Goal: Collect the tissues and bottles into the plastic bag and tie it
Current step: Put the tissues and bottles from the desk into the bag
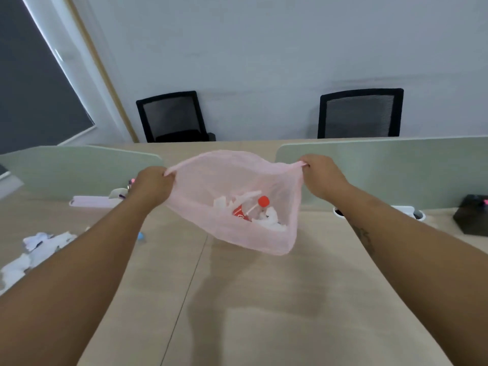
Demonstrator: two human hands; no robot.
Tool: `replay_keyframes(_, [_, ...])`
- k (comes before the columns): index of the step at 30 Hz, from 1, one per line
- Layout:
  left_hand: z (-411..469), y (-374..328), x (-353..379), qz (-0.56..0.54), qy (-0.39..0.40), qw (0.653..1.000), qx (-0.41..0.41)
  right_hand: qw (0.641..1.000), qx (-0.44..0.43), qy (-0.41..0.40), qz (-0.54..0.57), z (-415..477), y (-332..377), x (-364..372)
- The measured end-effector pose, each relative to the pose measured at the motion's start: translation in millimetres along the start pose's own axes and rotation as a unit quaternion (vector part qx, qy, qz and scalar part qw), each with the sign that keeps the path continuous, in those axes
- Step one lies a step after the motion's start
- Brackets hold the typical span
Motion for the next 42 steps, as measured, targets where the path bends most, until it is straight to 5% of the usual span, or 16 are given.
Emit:
replay_keyframes(3, [1.7,11.9,-10.1,-0.018,-0.058,0.998,-0.019,0.994,-0.036,-0.104,0.018,5.7,20.4,-2.6])
replay_keyframes(6, [5.0,34.6,-7.1,0.033,0.005,0.999,-0.02,0.996,-0.082,0.018,0.011,7.4,46.2,18.1])
replay_keyframes(11, [10.6,98.8,-23.0,0.004,0.005,0.999,-0.048,0.99,-0.076,0.017,0.117,1.5,85.1,63.7])
replay_keyframes(17, [8.2,184.8,-33.5,-0.088,0.106,0.983,-0.12,0.962,0.016,0.043,0.268,-26.1,139.7,154.2])
replay_keyframes(22, [28.8,267.2,-47.3,-0.117,0.17,0.962,-0.177,0.96,0.048,-0.001,0.277,-28.7,179.1,215.5])
replay_keyframes(27, [72.7,350.3,-37.3,0.034,0.101,0.976,-0.192,0.961,0.075,-0.054,0.26,-19.8,209.5,264.0])
replay_keyframes(31, [93.8,393.8,-13.1,0.224,0.149,0.948,-0.172,0.966,0.089,-0.068,0.231,-8.3,232.1,296.0])
replay_keyframes(35, [107.2,435.5,0.1,0.256,0.187,0.927,-0.201,0.972,0.092,-0.082,0.201,-3.5,243.7,314.0])
replay_keyframes(42, [137.9,461.5,12.0,0.288,0.159,0.941,-0.074,0.978,0.105,-0.079,0.161,3.3,243.7,329.6])
Point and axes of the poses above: each hand's wrist, its own z-axis towards the middle knuckle, its own x-axis out of the palm, y = z × x, the point moved 2 cm from there along z, towards the middle knuckle, and after that the axes turned 15 degrees about -x, right-handed, at the moved point
